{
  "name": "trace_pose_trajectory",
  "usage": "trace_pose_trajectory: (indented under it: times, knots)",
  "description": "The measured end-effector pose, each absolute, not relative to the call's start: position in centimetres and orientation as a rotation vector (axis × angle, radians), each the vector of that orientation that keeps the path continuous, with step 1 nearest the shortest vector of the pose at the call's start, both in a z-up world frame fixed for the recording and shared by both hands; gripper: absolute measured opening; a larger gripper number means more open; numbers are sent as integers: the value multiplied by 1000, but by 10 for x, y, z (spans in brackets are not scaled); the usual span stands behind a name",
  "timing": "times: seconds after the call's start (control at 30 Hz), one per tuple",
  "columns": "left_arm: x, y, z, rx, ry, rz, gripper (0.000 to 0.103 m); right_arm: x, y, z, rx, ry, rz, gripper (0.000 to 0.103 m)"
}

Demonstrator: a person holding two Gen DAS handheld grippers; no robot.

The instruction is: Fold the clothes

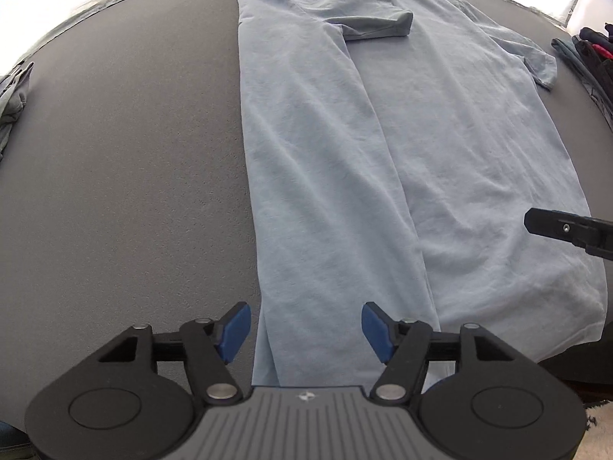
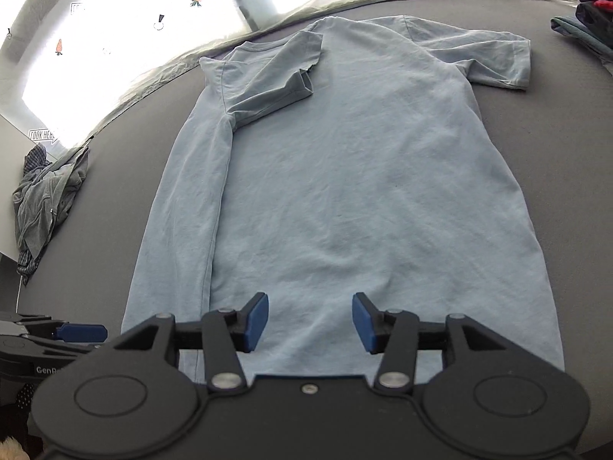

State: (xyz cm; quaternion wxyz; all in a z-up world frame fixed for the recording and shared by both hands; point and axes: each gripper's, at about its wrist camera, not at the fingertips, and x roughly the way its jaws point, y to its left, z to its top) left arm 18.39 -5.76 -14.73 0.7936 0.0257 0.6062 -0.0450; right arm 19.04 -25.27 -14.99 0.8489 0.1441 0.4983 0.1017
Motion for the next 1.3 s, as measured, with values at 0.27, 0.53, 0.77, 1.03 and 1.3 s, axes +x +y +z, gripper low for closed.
trace_pose_trajectory:
  times: [0.27, 0.53, 0.77, 1.03, 1.3]
  knots:
    - [232, -84, -153, 69, 1308, -113, 68, 227, -280, -154, 334, 1043, 177, 50]
    - [286, -101, -157, 94, 1304, -124, 69, 272, -309, -162, 390, 1024, 109, 50]
    - [344, -108, -163, 125, 1294, -121, 75, 322, -325, -175, 442, 1018, 65, 52]
    - [394, -119, -173, 117, 1282, -121, 76, 362, -340, -181, 401, 1026, 35, 56]
    - [421, -137, -186, 140, 1275, -141, 87, 376, -373, -183, 473, 947, 44, 83]
